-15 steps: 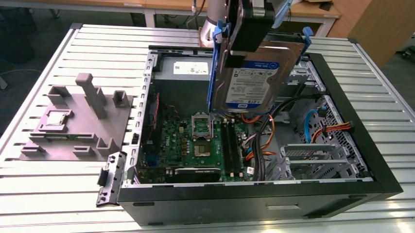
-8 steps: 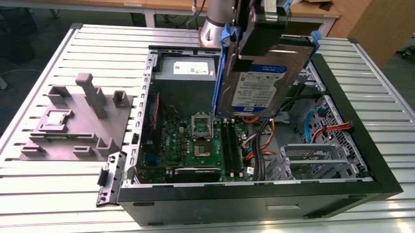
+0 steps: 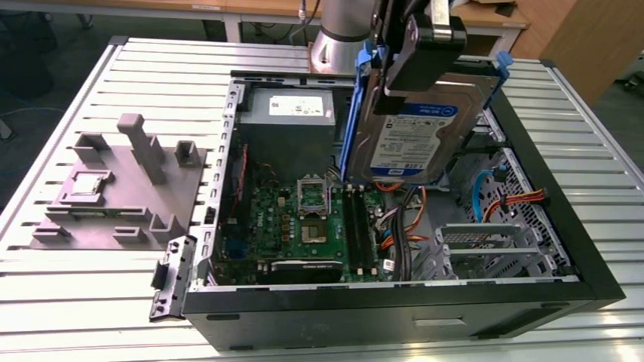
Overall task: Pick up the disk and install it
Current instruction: 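Insert the disk into the insertion slot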
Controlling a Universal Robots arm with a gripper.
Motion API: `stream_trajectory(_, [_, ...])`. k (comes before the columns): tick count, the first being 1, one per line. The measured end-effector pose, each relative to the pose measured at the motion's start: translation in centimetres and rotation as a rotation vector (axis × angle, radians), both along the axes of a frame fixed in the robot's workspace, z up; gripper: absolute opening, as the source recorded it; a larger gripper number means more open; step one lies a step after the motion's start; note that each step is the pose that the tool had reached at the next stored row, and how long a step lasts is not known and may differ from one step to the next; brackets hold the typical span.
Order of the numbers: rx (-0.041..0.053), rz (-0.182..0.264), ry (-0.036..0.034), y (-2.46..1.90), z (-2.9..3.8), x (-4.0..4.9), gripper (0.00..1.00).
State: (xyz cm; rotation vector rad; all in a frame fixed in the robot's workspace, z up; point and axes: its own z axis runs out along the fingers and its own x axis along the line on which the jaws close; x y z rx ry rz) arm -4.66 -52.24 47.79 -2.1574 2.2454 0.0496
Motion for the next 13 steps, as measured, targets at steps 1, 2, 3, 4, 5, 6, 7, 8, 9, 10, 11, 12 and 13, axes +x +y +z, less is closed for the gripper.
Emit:
stream_trajectory(1, [0.0000, 0.000, 0.0000, -0.15, -0.02, 0.00, 0.37])
stream_trajectory(2, [0.0001, 0.001, 0.0000, -0.30, -0.03, 0.00, 0.37])
stream_trajectory(3, [0.0001, 0.001, 0.0000, -0.46, -0.04, 0.00, 0.37])
stream_trajectory(4, [0.0002, 0.001, 0.0000, -0.61, -0.06, 0.00, 0.37])
stream_trajectory(5, [0.0002, 0.002, -0.0001, -0.71, -0.08, 0.00, 0.37])
stream_trajectory(6, [0.0001, 0.003, 0.0000, -0.80, -0.09, 0.01, 0.37])
stream_trajectory(7, [0.0001, 0.004, 0.0000, -0.85, -0.11, 0.04, 0.37])
stream_trajectory(8, [0.0003, 0.006, -0.0001, -0.89, -0.15, 0.08, 0.37])
stream_trajectory(9, [0.0002, 0.009, -0.0001, -0.89, -0.17, 0.12, 0.37])
stream_trajectory(10, [0.0001, 0.014, 0.0000, -0.90, -0.20, 0.19, 0.37])
stream_trajectory(11, [0.0001, 0.019, -0.0001, -0.90, -0.23, 0.31, 0.37])
stream_trajectory(12, [0.0003, 0.022, -0.0001, -0.91, -0.28, 0.44, 0.37])
stream_trajectory(13, [0.0001, 0.024, 0.0000, -0.92, -0.29, 0.55, 0.37])
